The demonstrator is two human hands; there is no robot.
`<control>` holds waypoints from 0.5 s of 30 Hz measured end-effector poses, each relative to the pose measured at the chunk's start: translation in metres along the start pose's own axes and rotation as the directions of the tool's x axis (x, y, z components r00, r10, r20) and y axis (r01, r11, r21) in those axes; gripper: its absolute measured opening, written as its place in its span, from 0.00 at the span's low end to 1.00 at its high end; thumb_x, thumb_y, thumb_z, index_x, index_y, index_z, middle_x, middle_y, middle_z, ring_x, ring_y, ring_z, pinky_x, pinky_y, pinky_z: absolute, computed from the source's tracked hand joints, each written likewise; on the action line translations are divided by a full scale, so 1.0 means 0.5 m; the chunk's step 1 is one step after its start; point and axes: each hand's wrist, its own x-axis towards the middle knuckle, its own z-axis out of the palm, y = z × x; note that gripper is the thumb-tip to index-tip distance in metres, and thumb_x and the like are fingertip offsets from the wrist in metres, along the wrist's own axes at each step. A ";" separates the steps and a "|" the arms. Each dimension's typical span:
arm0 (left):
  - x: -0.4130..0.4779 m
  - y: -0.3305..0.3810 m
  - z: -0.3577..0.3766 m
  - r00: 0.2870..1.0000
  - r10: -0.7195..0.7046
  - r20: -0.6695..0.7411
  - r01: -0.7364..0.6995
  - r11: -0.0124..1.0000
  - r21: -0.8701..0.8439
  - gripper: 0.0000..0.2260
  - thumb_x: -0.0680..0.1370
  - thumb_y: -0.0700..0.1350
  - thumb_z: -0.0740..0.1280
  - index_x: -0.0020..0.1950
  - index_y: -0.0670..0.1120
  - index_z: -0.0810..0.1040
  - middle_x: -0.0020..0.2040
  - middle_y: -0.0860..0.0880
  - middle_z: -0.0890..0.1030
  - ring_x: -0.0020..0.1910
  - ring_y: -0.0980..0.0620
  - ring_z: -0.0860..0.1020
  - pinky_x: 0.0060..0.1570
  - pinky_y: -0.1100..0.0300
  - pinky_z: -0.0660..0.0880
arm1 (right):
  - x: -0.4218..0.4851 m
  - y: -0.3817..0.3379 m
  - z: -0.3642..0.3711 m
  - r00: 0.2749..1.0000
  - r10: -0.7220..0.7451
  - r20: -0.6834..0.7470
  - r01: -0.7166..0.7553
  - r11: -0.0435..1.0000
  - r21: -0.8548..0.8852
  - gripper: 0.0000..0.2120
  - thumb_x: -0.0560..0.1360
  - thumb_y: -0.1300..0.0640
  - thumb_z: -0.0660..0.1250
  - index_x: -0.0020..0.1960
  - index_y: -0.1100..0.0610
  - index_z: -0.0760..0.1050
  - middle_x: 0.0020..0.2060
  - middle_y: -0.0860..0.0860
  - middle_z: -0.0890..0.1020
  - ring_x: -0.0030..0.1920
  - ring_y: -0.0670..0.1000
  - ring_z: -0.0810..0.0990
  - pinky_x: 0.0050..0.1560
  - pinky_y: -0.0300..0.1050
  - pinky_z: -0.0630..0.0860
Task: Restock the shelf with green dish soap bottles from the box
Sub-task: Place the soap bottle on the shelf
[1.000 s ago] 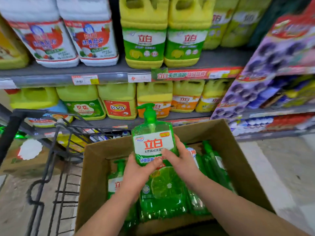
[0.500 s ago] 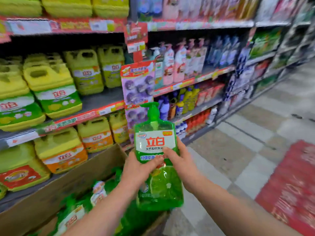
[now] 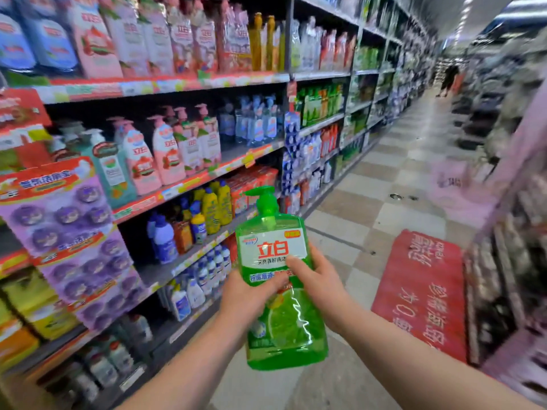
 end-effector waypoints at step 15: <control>0.466 0.054 0.186 0.991 0.055 0.123 -0.057 0.998 0.014 0.11 0.67 0.43 0.77 0.47 0.50 0.82 0.38 0.55 0.85 0.36 0.59 0.84 0.35 0.66 0.76 | 0.447 -0.021 -0.159 0.996 -0.011 -0.092 0.014 0.999 0.033 0.13 0.77 0.61 0.64 0.58 0.47 0.74 0.51 0.52 0.85 0.50 0.54 0.84 0.51 0.51 0.81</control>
